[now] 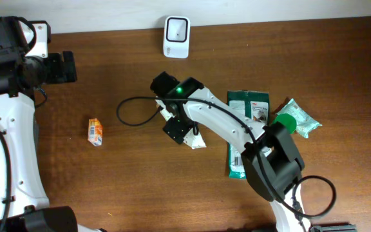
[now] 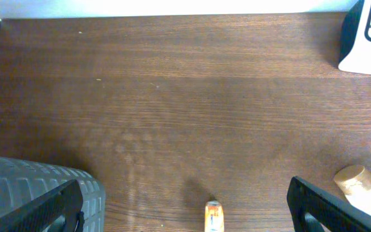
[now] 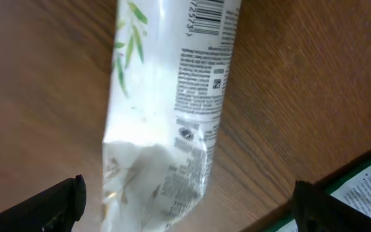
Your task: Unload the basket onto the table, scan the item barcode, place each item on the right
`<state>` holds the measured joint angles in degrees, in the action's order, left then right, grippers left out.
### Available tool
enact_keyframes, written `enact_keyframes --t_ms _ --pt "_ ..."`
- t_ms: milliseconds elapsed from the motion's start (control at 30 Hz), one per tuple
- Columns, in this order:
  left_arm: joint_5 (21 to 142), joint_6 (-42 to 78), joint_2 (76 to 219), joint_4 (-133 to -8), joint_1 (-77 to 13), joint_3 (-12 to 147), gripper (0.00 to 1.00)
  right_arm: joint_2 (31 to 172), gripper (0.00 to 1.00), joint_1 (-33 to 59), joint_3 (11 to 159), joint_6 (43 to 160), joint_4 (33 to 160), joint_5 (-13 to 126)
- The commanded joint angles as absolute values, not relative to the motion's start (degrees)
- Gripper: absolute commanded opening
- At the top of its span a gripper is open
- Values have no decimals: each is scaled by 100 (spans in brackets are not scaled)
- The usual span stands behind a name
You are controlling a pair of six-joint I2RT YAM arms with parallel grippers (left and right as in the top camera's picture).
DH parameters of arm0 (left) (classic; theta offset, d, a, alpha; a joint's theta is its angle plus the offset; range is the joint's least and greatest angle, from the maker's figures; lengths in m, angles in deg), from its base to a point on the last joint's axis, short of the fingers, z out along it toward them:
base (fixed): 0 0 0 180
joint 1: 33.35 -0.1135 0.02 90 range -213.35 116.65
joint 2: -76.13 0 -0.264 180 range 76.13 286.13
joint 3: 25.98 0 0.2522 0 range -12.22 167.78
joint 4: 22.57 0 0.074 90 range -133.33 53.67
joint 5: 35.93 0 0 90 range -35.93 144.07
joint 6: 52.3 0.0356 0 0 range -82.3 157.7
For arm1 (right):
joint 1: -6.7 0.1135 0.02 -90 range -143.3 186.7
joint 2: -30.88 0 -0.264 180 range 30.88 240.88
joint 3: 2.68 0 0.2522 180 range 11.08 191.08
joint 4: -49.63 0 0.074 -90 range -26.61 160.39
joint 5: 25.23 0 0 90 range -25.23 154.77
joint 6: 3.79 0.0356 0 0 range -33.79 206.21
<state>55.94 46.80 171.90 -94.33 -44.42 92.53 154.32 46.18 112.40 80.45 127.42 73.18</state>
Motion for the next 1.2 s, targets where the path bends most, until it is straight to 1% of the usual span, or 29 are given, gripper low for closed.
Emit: enact_keyframes --t_ms 0,100,200,233,333,367,400,433,467,500,567,633,700,733,767,833,933,1033,1100,1167 --pt "5574 4591 17120 -9437 -4488 9320 99 15709 98 4854 11174 8115 12744 7676" --pt "5574 4591 17120 -9437 -4488 9318 99 15777 98 5162 11117 8115 12742 8133" --pt "5574 4591 17120 -9435 -4488 9318 99 15801 99 5206 10807 8118 12561 8255" --pt "5574 4591 17120 -9435 -4488 9318 99 15801 96 5206 10735 8118 12517 8264" --pt "5574 4591 17120 -9437 -4488 9318 99 15801 83 5202 10558 8122 12316 8345" --pt "5574 4591 17120 -9437 -4488 9318 99 15801 76 5202 10446 8131 12167 8352" --pt "5574 4591 17120 -9437 -4488 9318 99 15801 68 5202 10422 8303 12130 8419" --pt "5574 4591 17120 -9437 -4488 9318 99 15801 57 5202 10425 8382 12104 8548" --pt "5574 4591 17120 -9437 -4488 9318 99 15801 43 5202 10438 8518 12097 8706" --pt "5574 4591 17120 -9437 -4488 9318 99 15801 35 5202 10442 8594 12097 8776" --pt "5574 4591 17120 -9437 -4488 9320 99 15799 27 5195 10468 8765 12104 8776" --pt "5574 4591 17120 -9435 -4488 9318 99 15799 25 5195 10564 8998 12165 8771" --pt "5574 4591 17120 -9437 -4488 9318 99 15799 20 5186 10735 9127 12283 8747" --pt "5574 4591 17120 -9437 -4488 9318 99 15799 16 5167 10827 9250 12364 8732" --pt "5574 4591 17120 -9435 -4488 9318 99 15799 10 5121 10958 9396 12484 8723" --pt "5574 4591 17120 -9437 -4488 9318 99 15788 4 5009 11187 9447 12648 8362" --pt "5574 4591 17120 -9437 -4488 9318 99 15788 4 4848 11555 9447 12858 7761" --pt "5574 4591 17120 -9435 -4488 9318 99 15788 4 4799 12092 9398 13317 7705" --pt "5574 4591 17120 -9437 -4488 9320 99 15788 4 4786 12370 9416 13623 8229" --pt "5574 4591 17120 -9437 -4488 9318 99 15790 4 4837 12361 9766 13789 9320"
